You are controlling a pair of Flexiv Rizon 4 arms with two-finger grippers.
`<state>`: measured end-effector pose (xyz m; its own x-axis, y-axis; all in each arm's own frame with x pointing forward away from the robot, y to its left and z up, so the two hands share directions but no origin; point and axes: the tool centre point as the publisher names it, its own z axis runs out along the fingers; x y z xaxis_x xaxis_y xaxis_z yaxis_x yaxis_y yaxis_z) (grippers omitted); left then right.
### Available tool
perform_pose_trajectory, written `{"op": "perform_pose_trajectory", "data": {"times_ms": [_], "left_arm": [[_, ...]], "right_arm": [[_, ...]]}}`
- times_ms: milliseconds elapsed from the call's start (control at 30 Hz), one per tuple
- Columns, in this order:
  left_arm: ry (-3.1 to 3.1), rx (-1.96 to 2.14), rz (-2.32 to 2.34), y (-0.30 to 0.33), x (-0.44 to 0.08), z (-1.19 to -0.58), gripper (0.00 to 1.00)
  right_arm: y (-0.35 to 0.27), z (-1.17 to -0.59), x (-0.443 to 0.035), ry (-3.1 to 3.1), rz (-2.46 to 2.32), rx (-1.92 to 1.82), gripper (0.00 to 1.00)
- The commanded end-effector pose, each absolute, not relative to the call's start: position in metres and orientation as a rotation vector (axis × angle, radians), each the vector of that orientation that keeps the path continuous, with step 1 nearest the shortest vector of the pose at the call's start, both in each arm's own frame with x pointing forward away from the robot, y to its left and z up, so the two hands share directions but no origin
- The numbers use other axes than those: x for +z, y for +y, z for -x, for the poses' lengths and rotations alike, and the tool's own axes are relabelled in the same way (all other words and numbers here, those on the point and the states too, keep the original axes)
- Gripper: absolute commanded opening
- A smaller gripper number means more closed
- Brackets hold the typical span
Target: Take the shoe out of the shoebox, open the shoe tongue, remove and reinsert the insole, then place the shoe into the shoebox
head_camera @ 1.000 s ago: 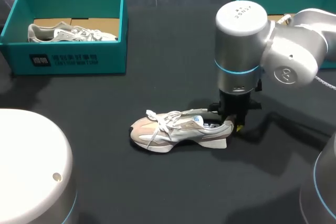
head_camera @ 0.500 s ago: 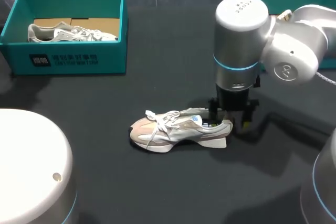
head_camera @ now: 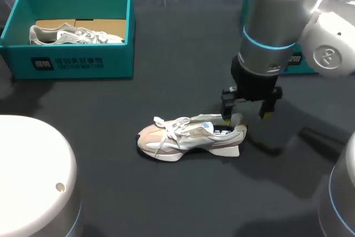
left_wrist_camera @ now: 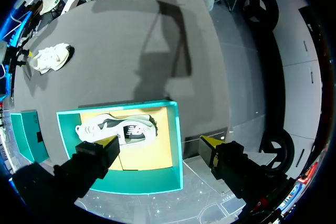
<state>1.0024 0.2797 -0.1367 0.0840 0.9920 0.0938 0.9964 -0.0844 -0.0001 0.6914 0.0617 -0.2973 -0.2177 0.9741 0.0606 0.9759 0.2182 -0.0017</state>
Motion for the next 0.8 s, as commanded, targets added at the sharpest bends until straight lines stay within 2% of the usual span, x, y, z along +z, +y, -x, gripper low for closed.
{"op": "perform_pose_trajectory", "data": {"times_ms": [33,367,600,667,800], "left_arm": [[-2.079,-0.108,2.265,0.280,-0.136,-1.003,1.00],[-2.079,-0.108,2.265,0.280,-0.136,-1.003,1.00],[-2.079,-0.108,2.265,0.280,-0.136,-1.003,1.00],[-2.079,-0.108,2.265,0.280,-0.136,-1.003,1.00],[-2.079,-0.108,2.265,0.280,-0.136,-1.003,1.00]], "right_arm": [[0.033,-0.684,-0.266,-2.485,1.463,-0.424,1.00],[0.033,-0.684,-0.266,-2.485,1.463,-0.424,1.00],[-0.009,-0.668,-0.257,-2.652,1.134,-0.969,1.00],[-0.019,-0.664,-0.261,-2.651,0.889,-1.155,1.00],[-0.019,-0.664,-0.261,-2.651,0.889,-1.155,1.00]]}}
